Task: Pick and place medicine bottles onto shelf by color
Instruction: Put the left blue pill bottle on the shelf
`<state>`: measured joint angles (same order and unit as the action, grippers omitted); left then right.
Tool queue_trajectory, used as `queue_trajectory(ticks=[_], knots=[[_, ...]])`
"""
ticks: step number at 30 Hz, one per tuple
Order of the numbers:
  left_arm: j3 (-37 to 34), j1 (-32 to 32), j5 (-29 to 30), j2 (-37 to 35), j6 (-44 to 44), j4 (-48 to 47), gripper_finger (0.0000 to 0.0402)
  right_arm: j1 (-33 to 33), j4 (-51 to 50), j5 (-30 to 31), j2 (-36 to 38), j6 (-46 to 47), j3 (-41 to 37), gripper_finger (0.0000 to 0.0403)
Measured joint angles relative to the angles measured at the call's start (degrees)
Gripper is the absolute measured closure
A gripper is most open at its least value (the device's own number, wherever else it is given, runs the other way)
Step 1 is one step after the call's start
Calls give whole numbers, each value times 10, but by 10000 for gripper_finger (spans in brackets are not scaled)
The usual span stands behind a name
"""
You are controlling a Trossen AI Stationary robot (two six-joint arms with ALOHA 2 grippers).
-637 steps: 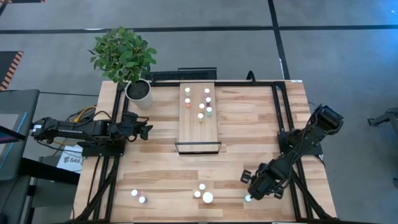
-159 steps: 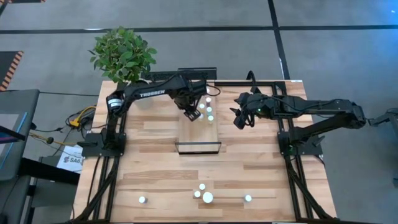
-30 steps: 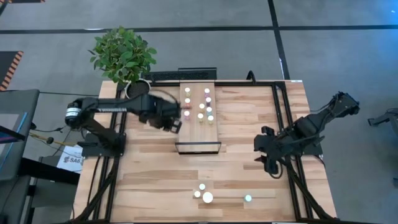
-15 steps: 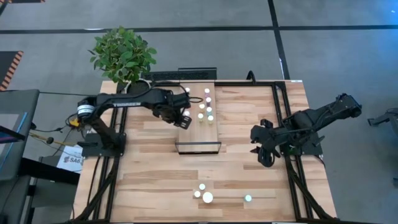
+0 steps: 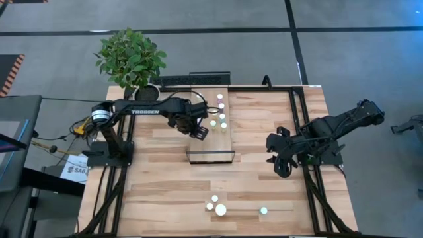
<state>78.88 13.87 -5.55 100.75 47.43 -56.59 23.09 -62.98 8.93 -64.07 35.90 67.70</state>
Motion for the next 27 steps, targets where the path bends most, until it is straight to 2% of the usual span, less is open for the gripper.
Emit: queue_trajectory(ticks=[27], knots=[[0, 4, 17, 7, -9, 11, 300, 0, 1, 1, 0, 1, 0, 186]])
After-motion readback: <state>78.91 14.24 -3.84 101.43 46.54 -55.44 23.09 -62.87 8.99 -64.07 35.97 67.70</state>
